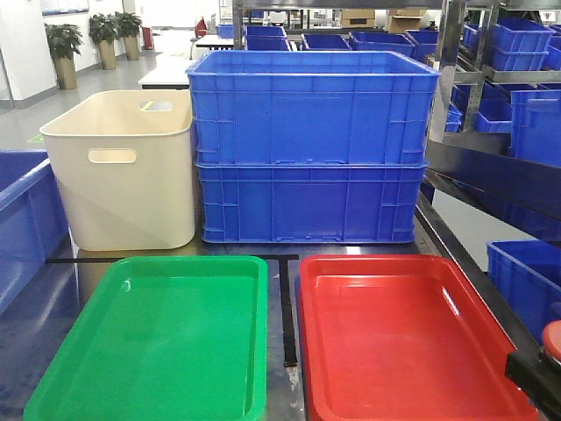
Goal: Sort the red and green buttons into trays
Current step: 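Extend the left gripper over the green tray, right over the red tray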
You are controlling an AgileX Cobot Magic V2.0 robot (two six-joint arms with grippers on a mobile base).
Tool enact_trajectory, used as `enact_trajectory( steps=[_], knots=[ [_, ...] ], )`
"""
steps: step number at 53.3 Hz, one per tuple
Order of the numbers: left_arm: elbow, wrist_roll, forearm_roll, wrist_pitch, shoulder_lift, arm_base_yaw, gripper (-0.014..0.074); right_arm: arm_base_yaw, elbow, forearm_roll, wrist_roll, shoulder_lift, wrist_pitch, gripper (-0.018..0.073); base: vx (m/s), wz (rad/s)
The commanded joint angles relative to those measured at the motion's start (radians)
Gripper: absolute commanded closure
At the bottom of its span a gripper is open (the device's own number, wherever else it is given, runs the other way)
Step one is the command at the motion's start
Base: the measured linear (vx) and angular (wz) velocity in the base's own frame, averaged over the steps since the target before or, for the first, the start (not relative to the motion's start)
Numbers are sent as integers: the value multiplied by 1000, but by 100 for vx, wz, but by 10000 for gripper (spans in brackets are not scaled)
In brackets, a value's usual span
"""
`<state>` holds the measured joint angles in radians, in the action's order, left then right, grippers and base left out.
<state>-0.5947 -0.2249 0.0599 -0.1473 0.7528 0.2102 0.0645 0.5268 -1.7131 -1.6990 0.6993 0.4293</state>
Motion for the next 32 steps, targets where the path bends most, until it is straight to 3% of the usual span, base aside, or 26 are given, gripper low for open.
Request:
enact_trajectory(
  steps=[1,11,16,21,26,32],
  knots=[
    [-29,6,-13,205,112,6,596,4,53,69,57,89,-52,570,0,0],
    [-48,-25,1,495,349,9,596,4,164,221,259,330,61,570,0,0],
    [-99,-54,86,525,466,32,596,4,250,326,421,468,112,570,0,0],
    [-175,-95,219,525,573,70,596,4,320,389,555,611,169,570,0,0],
    [-235,-164,333,528,666,98,596,4,381,421,645,732,243,570,0,0],
    [-291,-261,382,571,763,107,596,4,445,428,708,851,329,570,0,0]
  ],
)
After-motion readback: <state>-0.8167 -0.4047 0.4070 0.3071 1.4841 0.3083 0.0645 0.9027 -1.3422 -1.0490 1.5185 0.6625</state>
